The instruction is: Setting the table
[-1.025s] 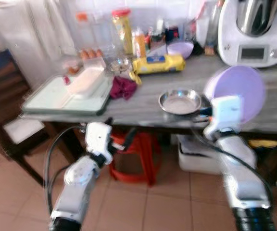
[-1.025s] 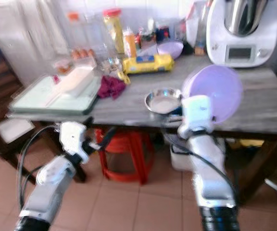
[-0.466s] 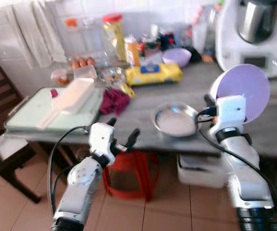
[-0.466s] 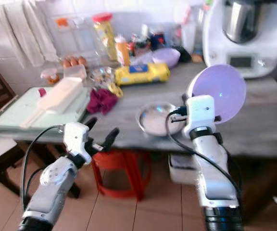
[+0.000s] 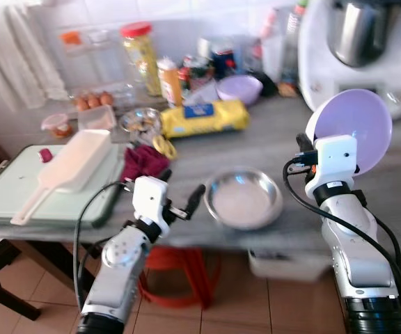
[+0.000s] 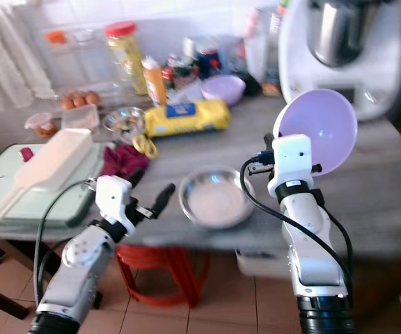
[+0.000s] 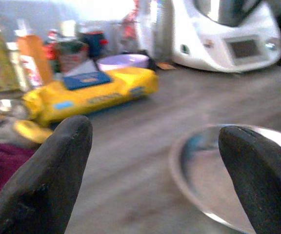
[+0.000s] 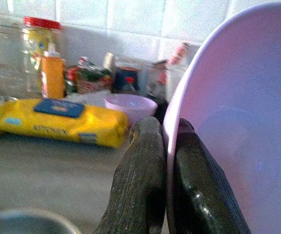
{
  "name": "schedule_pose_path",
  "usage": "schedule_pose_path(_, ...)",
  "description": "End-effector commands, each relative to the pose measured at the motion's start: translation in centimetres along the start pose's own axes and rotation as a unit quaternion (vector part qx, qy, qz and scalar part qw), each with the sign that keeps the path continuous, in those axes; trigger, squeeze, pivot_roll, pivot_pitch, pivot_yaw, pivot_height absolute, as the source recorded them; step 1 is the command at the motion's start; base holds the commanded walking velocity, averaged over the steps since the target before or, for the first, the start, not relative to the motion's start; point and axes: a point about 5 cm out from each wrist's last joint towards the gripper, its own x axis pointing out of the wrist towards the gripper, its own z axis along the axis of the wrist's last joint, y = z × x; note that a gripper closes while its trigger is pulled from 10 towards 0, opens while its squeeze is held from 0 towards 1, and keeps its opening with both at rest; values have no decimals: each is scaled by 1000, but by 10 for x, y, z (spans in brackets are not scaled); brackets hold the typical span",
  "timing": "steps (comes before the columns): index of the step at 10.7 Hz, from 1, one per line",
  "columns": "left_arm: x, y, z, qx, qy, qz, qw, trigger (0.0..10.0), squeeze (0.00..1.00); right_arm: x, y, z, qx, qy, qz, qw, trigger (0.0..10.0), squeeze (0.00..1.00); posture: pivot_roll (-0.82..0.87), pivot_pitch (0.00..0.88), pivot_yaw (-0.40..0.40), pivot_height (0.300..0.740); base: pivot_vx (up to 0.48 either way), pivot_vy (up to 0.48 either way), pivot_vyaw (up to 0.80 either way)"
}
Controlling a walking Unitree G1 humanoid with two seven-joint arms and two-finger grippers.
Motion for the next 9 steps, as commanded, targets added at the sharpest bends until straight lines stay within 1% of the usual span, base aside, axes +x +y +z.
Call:
schedule_pose_path(1, -8, 12, 2, 3, 2, 16, 1000, 10000, 0, 3, 11, 8, 5, -17, 19, 1000, 10000, 0, -60, 0, 100, 740, 0, 0, 0)
schedule_pose_path(3, -18, 15, 0, 15, 7, 14, 1000, 10000, 0, 4, 13, 8, 20, -15, 24, 999, 10000, 0, -55, 0, 99, 740, 0, 0, 0)
schedule_pose_path(4, -23, 17, 0, 22, 10, 19, 1000, 10000, 0, 4, 13, 9, 16, -18, 29, 999, 10000, 0, -53, 0, 97, 740, 0, 0, 0)
schedule_pose_path(6, -40, 16, 0, 38, 15, 13, 999, 10000, 0, 8, 12, 14, 5, -28, 58, 998, 10000, 0, -44, 0, 90, 740, 0, 0, 0)
schedule_pose_path(7, -47, 15, -3, 44, 23, 4, 999, 10000, 0, 13, 14, 17, -2, -32, 85, 996, 10000, 0, -39, 0, 86, 740, 0, 0, 0)
schedule_pose_path(8, -54, 14, -4, 45, 31, -11, 998, 10000, 0, 18, 20, 18, -5, -30, 122, 992, 10000, 0, -32, 0, 81, 740, 0, 0, 0)
schedule_pose_path(9, -59, 14, -3, 48, 34, -22, 998, 10000, 0, 23, 25, 20, 3, -30, 152, 988, 10000, 0, -28, 0, 80, 740, 0, 0, 0)
